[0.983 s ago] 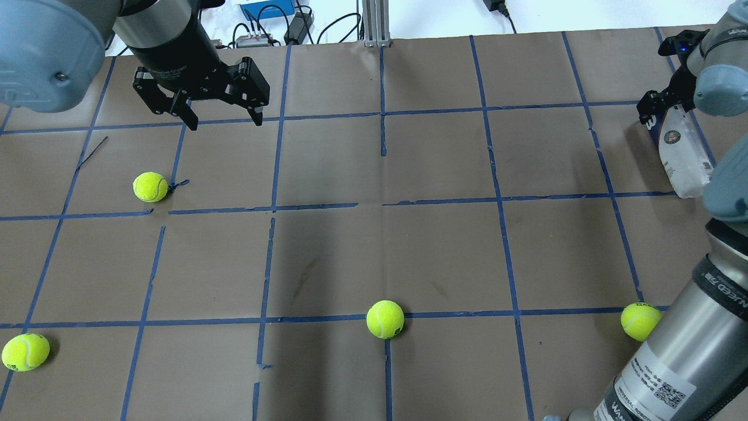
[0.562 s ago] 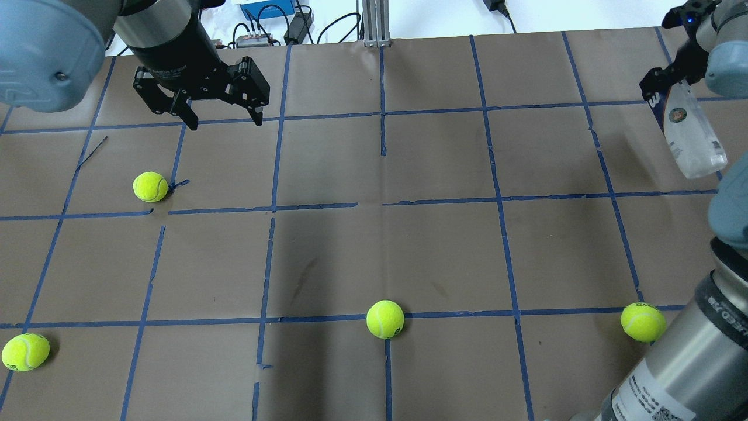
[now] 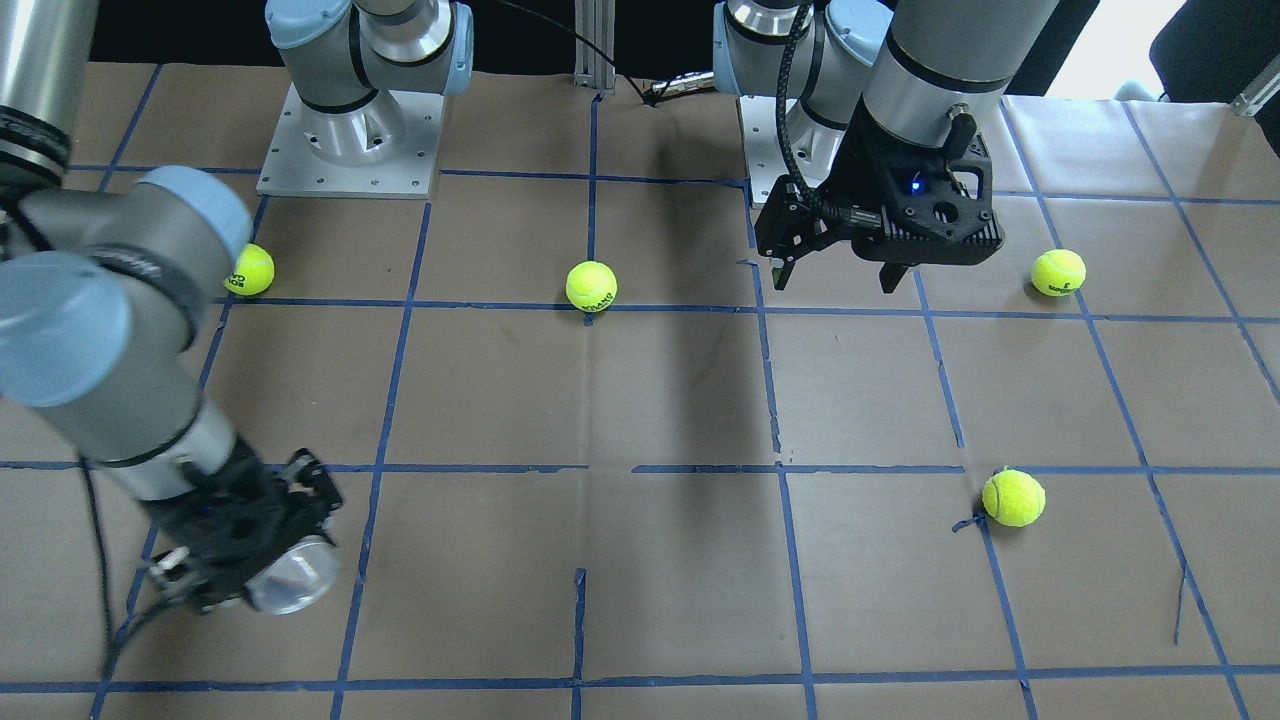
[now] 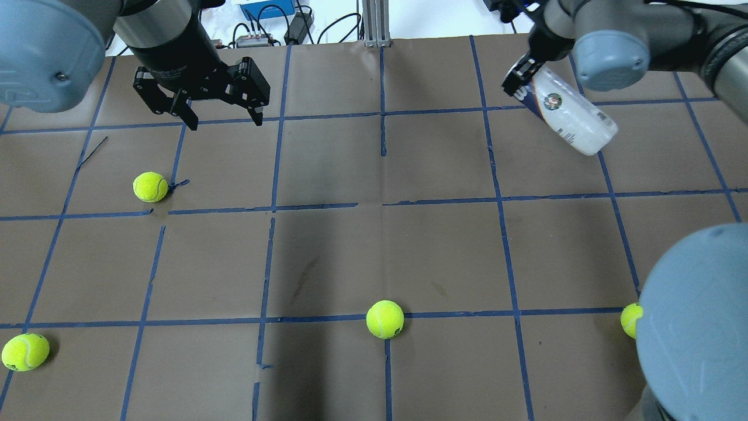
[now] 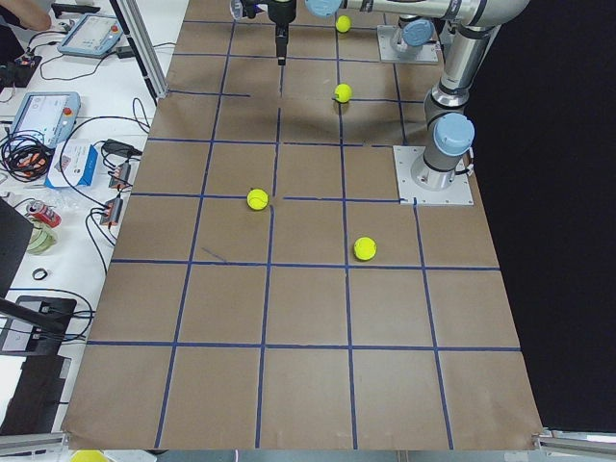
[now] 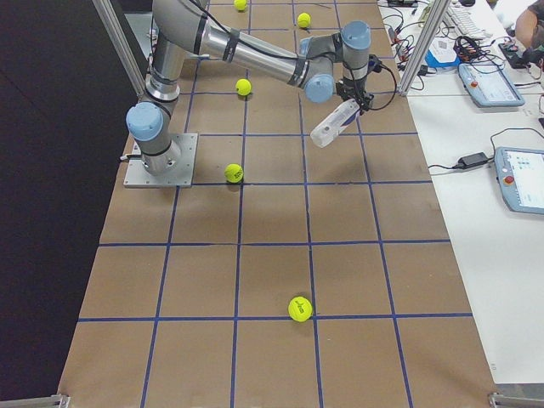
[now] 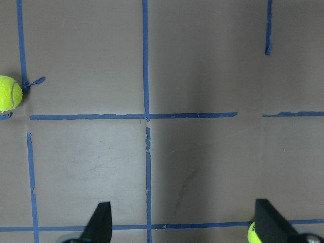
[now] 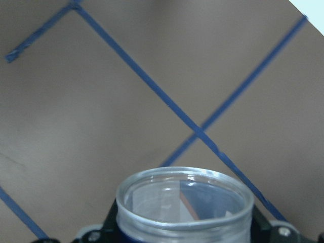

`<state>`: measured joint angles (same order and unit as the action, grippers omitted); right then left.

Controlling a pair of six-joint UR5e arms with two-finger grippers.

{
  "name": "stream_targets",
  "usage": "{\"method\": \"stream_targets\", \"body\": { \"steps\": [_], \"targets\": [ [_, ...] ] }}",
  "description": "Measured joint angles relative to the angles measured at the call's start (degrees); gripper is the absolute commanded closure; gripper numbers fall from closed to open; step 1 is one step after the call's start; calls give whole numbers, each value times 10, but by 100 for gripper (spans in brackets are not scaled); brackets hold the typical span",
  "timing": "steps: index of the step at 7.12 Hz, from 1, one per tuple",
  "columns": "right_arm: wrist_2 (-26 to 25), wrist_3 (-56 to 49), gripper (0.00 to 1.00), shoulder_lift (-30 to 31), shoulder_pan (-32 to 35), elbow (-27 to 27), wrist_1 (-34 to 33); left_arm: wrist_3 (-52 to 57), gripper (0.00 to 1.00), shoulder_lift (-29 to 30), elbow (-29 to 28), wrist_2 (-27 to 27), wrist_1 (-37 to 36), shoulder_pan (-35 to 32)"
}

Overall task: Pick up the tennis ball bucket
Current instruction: 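Lift the can with the right gripper and carry it toward the table center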

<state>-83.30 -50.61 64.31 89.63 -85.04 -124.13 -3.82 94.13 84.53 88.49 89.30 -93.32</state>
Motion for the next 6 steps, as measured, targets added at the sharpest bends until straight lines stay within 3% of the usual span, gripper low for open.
{"method": "stream_targets", "body": {
  "steps": [3, 5, 6],
  "targets": [
    [-33, -54, 53, -48, 220, -36, -101, 0, 0, -1, 0, 0, 0, 1],
    [-44, -140, 54, -66, 264, -53, -141, 0, 0, -1, 0, 0, 0, 1],
    [-43, -175, 42, -70, 270, -65, -162, 0, 0, -1, 0, 1, 0, 2]
  ]
}}
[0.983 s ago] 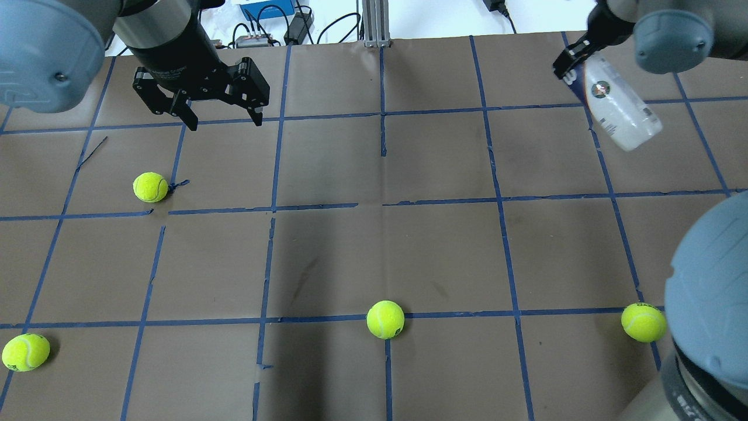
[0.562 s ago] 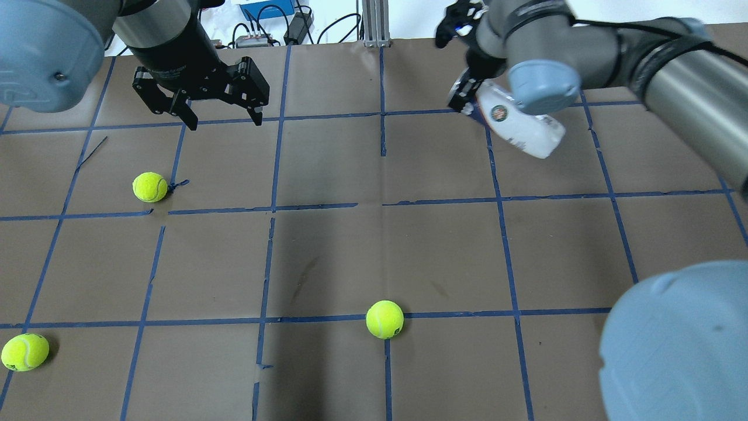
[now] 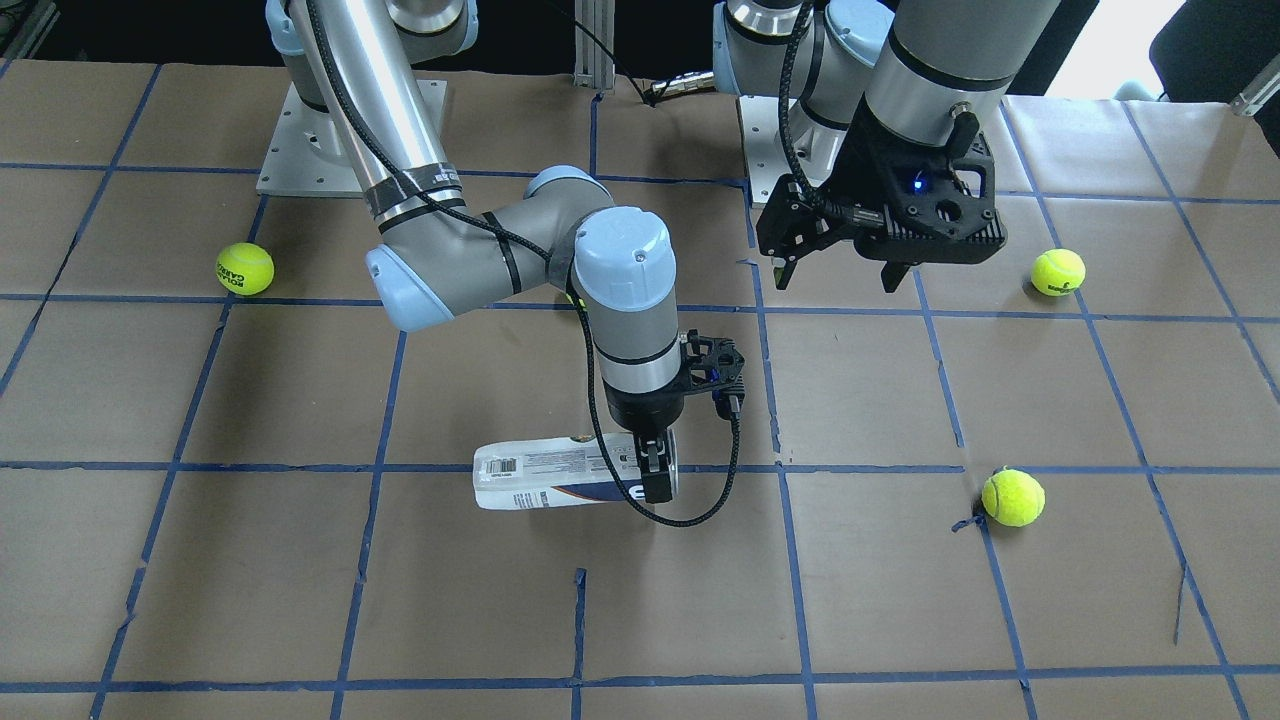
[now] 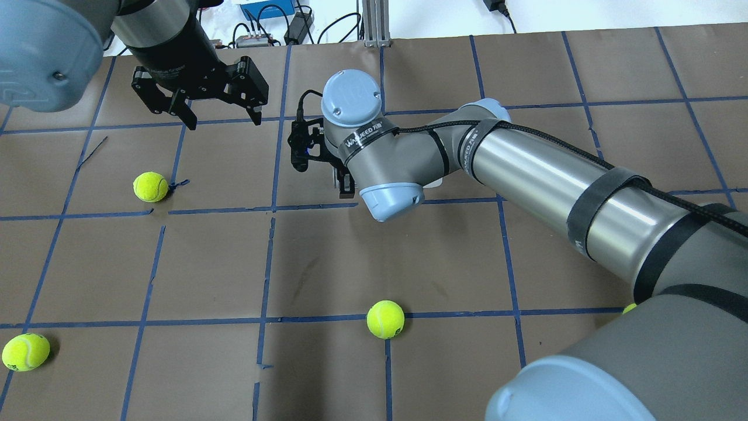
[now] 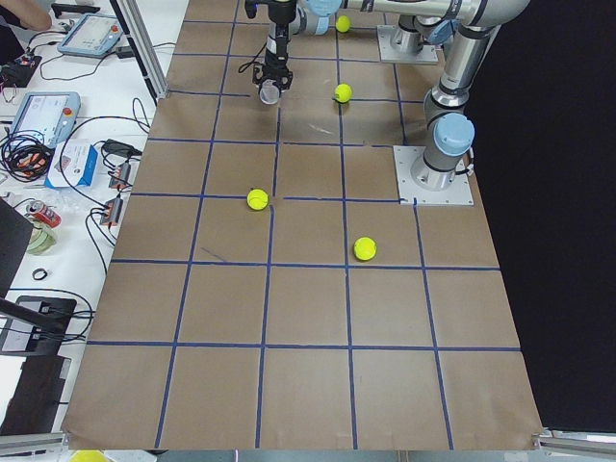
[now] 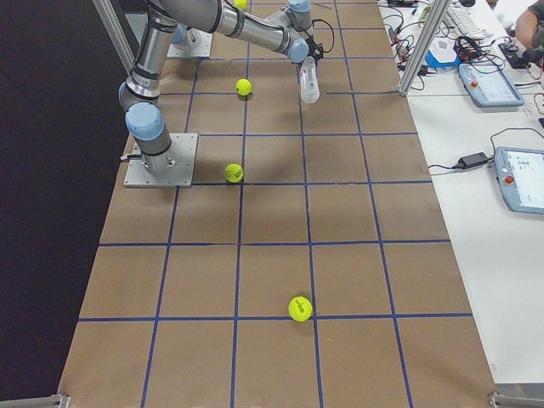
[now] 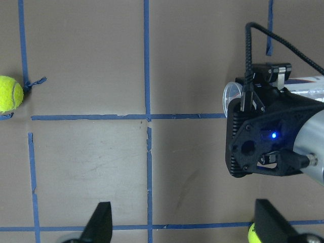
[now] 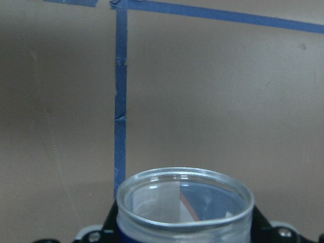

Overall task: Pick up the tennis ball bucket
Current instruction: 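Lift the can with the right gripper and carry it toward the table center, then lay the can down on its side and open the right gripper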

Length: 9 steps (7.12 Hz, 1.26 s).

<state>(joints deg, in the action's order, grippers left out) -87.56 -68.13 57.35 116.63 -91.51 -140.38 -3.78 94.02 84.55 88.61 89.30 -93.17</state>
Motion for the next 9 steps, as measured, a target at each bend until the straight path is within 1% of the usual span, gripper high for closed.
{"method": "stream_targets", "body": {
  "steps": [1, 2, 3, 6, 8, 9],
  "targets": [
    [5, -16, 11, -2, 2, -8, -12, 0, 0, 0, 0, 6, 0, 0],
    [18, -18, 0, -3, 3, -12, -18, 0, 0, 0, 0, 15, 0, 0],
    [29, -12, 0, -4, 3, -14, -23, 0, 0, -1, 1, 19, 0, 0],
    [28, 47, 0, 2, -10, -15, -35, 2, 0, -2, 1, 16, 0, 10],
    [29, 87, 0, 21, -59, -16, -20, 13, 0, -8, -3, -16, 10, 51],
    [33, 104, 0, 47, -105, -17, 24, 15, 0, 4, -1, -31, 29, 67]
  ]
}}
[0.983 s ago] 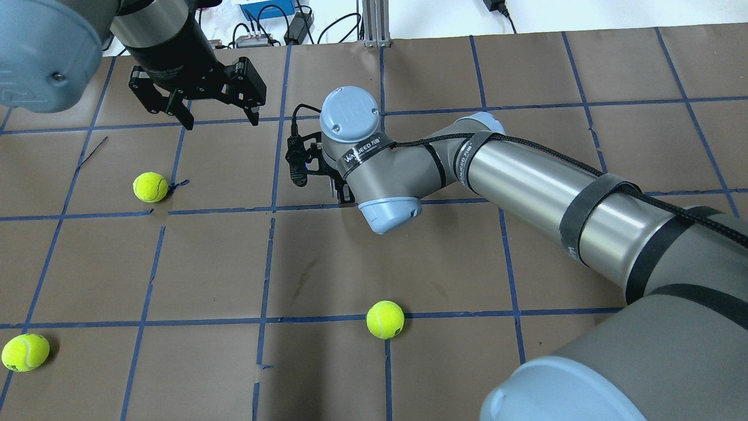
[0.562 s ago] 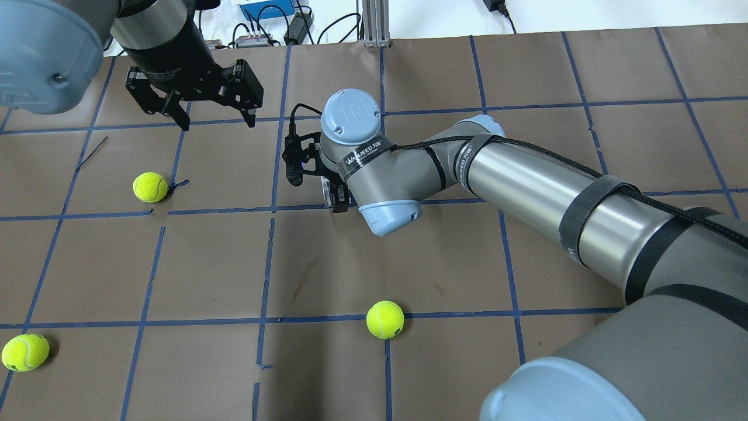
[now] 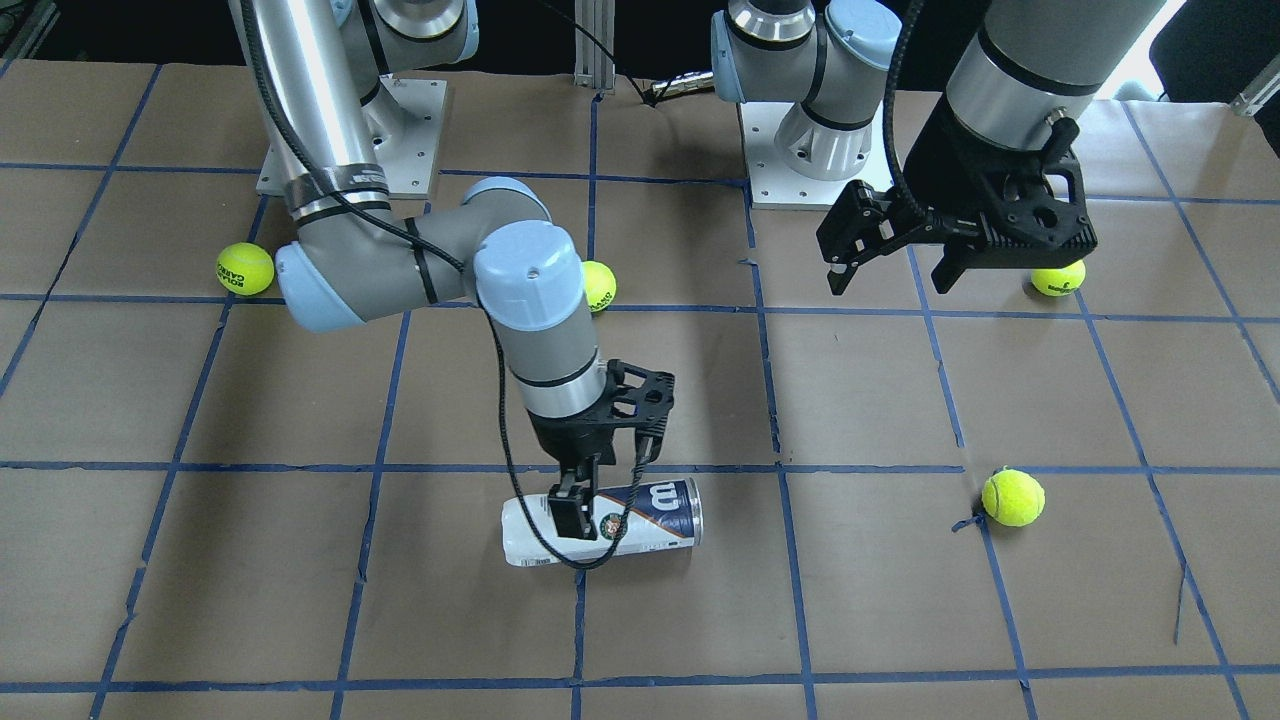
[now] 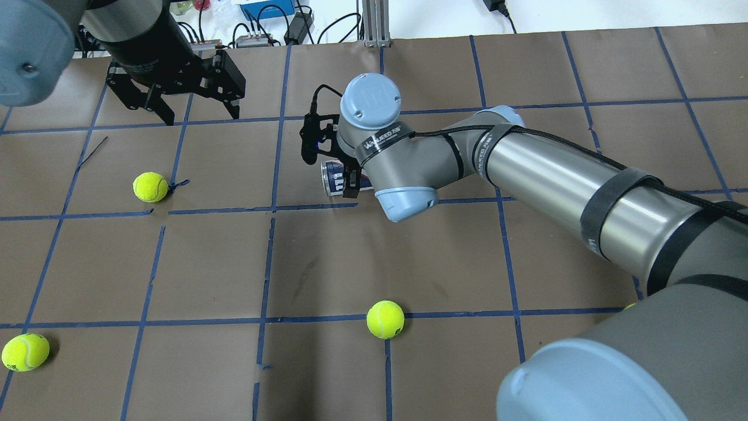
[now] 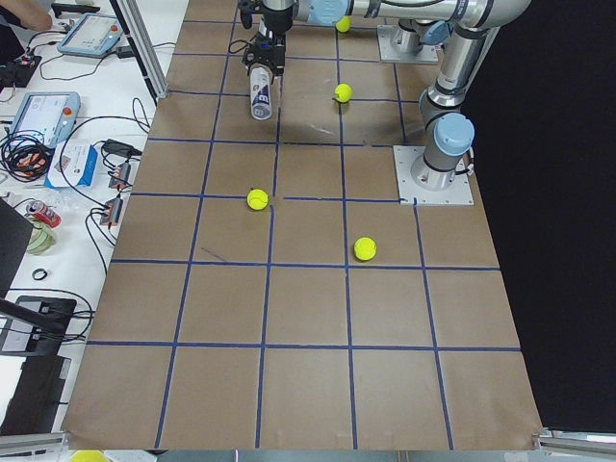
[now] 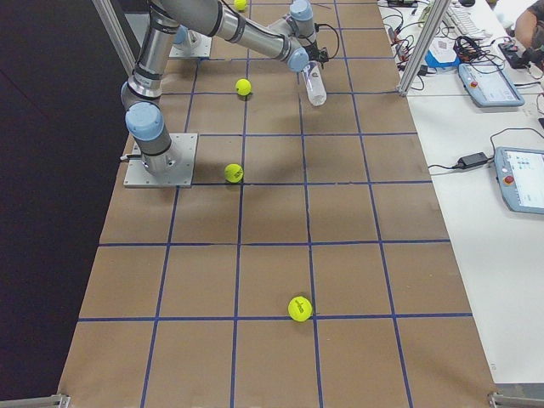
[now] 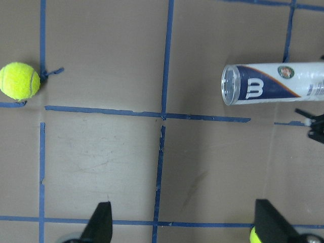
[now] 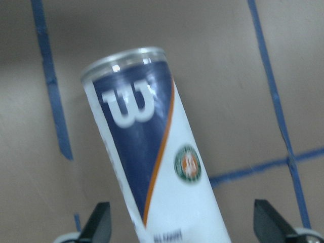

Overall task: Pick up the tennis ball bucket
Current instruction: 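Lay the can down on its side and open the right gripper, then grasp the can's open end with the left gripper while the right gripper withdraws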

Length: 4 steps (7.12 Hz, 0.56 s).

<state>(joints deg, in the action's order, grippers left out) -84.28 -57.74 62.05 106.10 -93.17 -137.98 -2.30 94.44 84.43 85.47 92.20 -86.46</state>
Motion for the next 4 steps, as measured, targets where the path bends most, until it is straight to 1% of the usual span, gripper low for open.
{"method": "stream_targets", "body": {
  "steps": [1, 2, 3, 4],
  "targets": [
    [4, 22, 0, 32, -47, 0, 63, 1, 0, 26, 1, -15, 11, 12],
    [6, 49, 0, 69, -87, 0, 136, 7, 0, 52, 3, -43, 7, 19],
    [6, 93, 0, 106, -121, 0, 209, 23, 0, 75, 12, -86, -25, 21],
    [2, 144, 0, 137, -146, -1, 257, 38, 0, 101, 27, -123, -84, 21]
  ]
}}
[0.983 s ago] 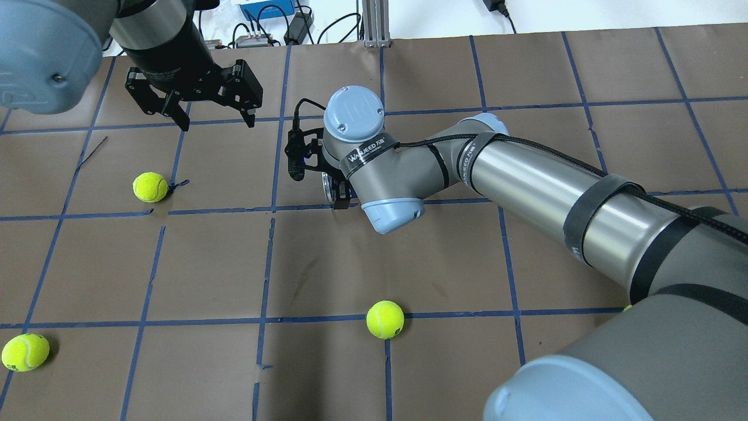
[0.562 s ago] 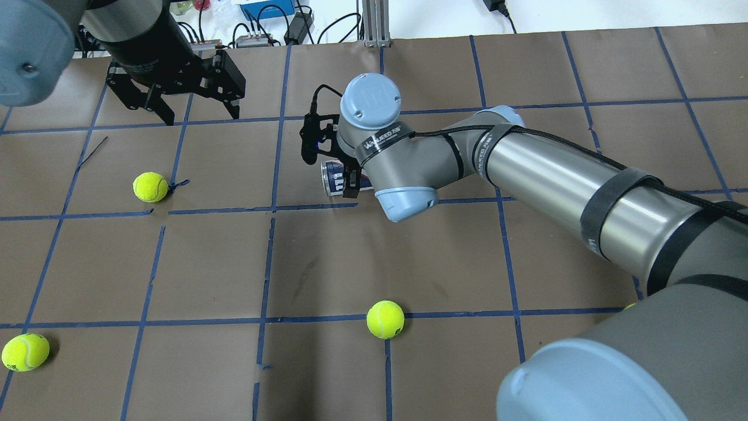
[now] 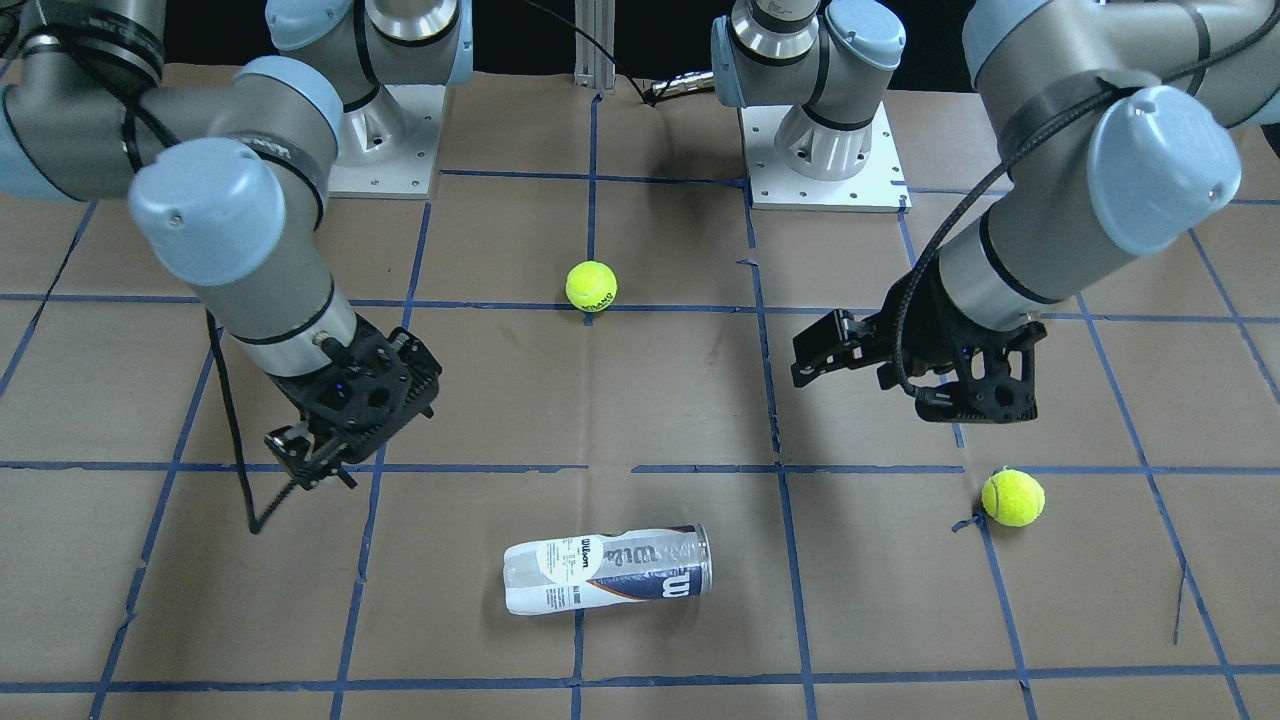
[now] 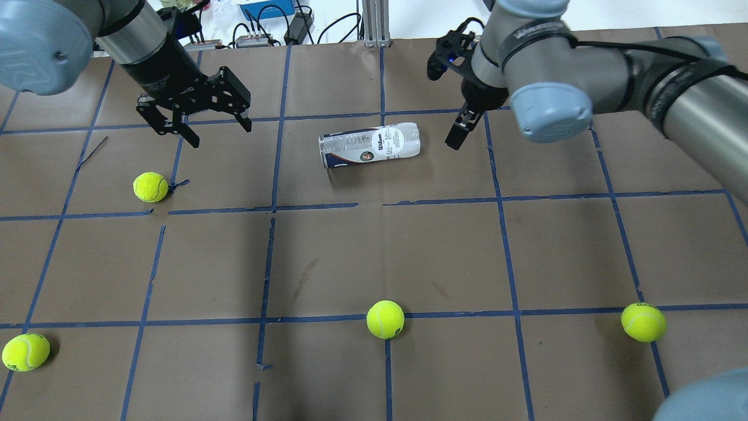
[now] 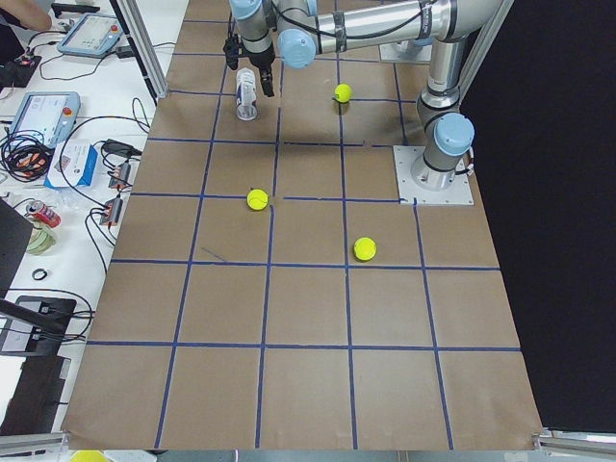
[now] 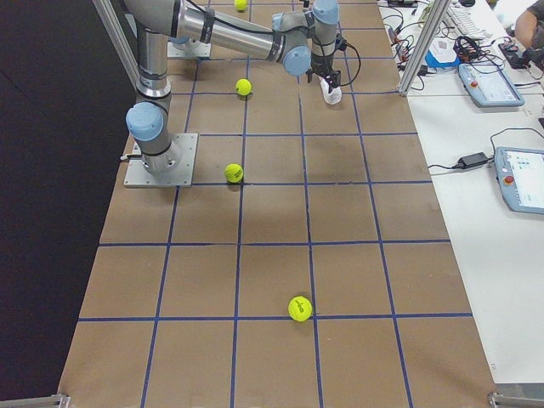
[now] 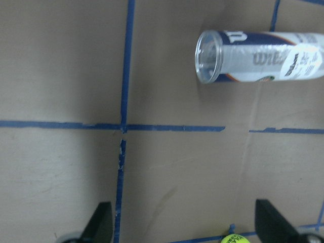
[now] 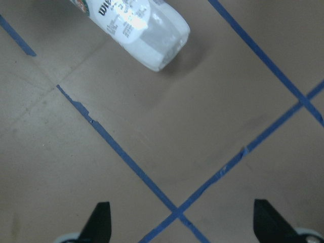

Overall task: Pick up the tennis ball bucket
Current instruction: 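Grasp the can's open end with the left gripper while the right gripper withdraws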

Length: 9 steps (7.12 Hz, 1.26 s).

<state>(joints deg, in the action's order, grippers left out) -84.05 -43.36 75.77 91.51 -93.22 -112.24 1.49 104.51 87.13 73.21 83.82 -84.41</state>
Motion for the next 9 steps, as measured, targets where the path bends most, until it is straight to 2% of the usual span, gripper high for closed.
{"method": "stream_targets", "body": {
  "steps": [2, 3, 5, 6, 8, 9],
  "targets": [
    [-5, 106, 0, 66, -24, 0, 93, 6, 2, 49, 41, -78, -115, -4],
    [-8, 164, 0, 88, -28, 1, 141, 5, 2, 62, 60, -121, -137, -4],
    [-14, 268, 0, 126, -28, 5, 221, -6, 2, 98, 102, -170, -226, -5],
    [-15, 300, 0, 144, -28, 7, 235, -18, 2, 118, 112, -177, -282, -6],
    [-16, 391, 0, 162, -30, 9, 237, -23, 2, 148, 113, -194, -341, -6],
    [-16, 437, 0, 164, -30, 9, 236, -24, 8, 168, 112, -209, -372, -6]
  ]
}}
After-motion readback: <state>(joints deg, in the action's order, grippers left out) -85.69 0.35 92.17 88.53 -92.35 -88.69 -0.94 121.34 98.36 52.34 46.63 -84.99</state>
